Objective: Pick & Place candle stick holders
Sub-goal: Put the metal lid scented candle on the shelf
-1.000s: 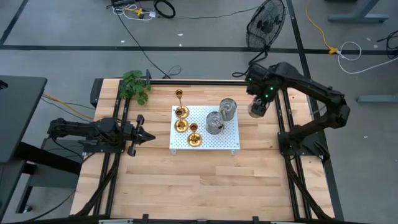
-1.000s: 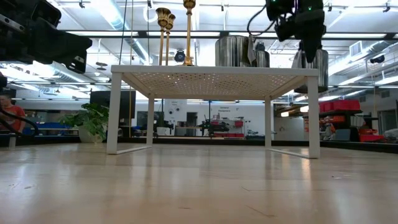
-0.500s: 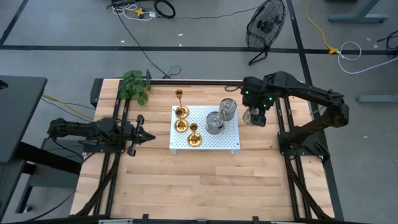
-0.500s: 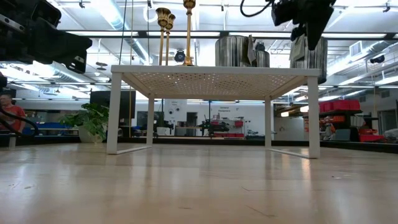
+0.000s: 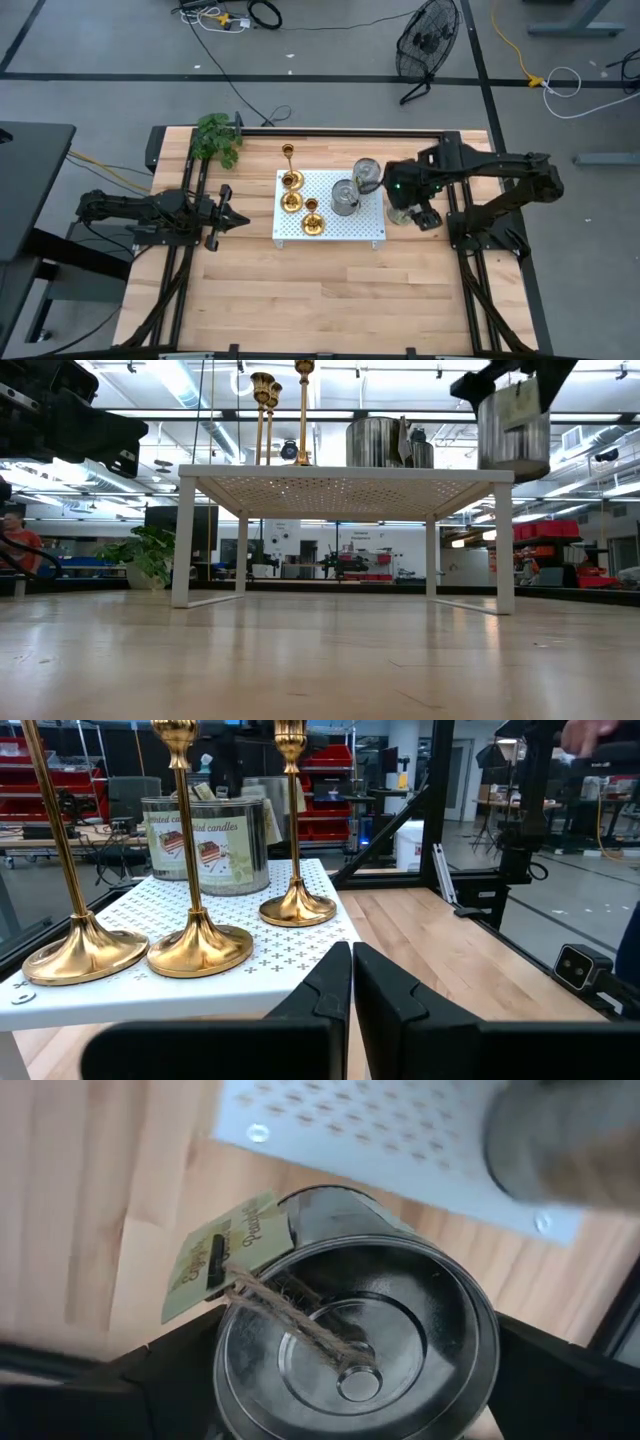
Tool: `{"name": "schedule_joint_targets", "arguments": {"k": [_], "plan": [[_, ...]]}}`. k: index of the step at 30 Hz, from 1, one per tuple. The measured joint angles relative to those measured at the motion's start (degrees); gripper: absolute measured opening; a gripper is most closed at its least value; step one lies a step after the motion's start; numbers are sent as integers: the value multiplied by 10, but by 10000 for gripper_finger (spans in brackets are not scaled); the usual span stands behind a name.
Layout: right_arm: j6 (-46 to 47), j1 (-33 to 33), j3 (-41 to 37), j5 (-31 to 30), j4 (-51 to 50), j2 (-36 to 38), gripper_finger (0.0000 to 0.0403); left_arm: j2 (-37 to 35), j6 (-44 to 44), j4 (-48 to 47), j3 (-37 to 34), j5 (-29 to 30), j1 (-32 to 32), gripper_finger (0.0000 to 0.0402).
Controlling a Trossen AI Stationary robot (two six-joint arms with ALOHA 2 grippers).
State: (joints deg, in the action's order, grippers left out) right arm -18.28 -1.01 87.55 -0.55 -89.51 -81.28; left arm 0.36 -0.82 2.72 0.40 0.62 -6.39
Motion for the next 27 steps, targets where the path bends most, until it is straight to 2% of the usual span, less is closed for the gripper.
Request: {"name": "schedule_joint_targets", "arguments": {"k": [8,19,27], "plan": [[-83,48,0,-1,30,0,368,0,0,0,0,0,0,19],[-47,52,2,-2,38,-15,368,0,0,0,0,0,0,19],[-36,47,94,0,4,-59,368,0,0,0,0,0,0,19]]}}
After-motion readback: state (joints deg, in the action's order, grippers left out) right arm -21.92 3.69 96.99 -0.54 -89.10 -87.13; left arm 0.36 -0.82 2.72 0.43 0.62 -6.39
